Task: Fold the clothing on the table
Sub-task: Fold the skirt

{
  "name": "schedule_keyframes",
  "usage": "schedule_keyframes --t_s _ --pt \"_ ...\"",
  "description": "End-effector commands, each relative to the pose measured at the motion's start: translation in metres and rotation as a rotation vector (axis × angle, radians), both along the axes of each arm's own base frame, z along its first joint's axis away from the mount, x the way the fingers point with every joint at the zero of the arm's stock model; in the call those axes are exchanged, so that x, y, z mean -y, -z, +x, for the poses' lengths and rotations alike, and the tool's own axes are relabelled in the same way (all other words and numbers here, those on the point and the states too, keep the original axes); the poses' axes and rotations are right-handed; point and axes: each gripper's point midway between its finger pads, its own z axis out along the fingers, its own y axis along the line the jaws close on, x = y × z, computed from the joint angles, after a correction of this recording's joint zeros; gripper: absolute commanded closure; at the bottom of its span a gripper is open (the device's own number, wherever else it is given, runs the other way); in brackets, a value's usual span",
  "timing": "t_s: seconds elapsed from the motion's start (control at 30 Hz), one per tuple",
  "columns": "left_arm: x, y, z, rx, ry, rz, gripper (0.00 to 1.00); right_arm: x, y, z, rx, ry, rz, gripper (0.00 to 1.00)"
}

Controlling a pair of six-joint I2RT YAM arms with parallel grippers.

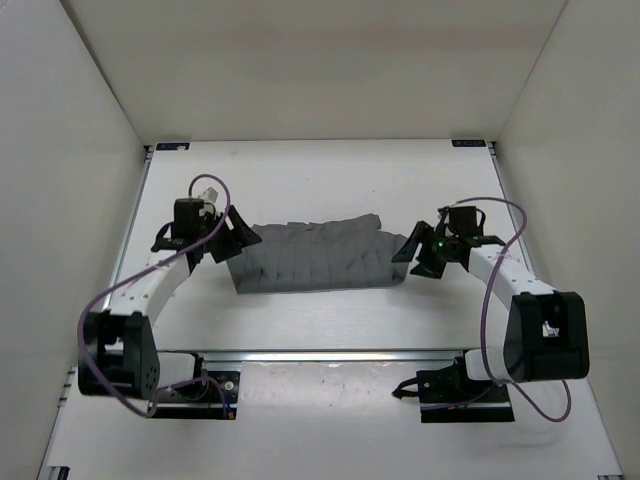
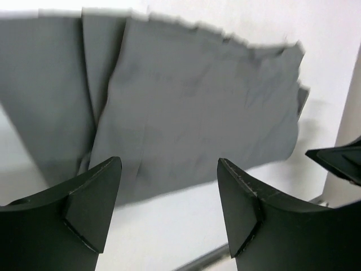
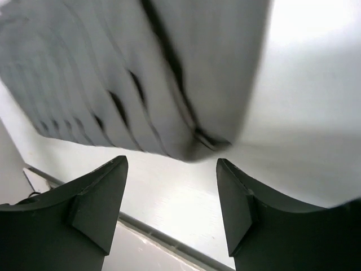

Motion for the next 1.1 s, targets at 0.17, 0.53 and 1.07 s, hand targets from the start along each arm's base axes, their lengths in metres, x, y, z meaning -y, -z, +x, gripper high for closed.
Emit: schedule_keyframes --t_s 0.17,0.53,1.07 --pt "-0.013 0.055 -0.080 -0.139 -0.038 0.082 0.20 -0.010 0.028 -0.025 -0.004 0.090 0.055 0.36" --pt "-0.033 0.092 -0.096 -0.163 -0.137 0.166 0.21 -0.035 0.055 0.001 -0.028 0.047 0.086 0.68" --pt "0.048 0.093 -0.078 -0.149 0.025 0.012 0.37 0.035 0.021 0.001 0.067 0.141 -0.051 1.00"
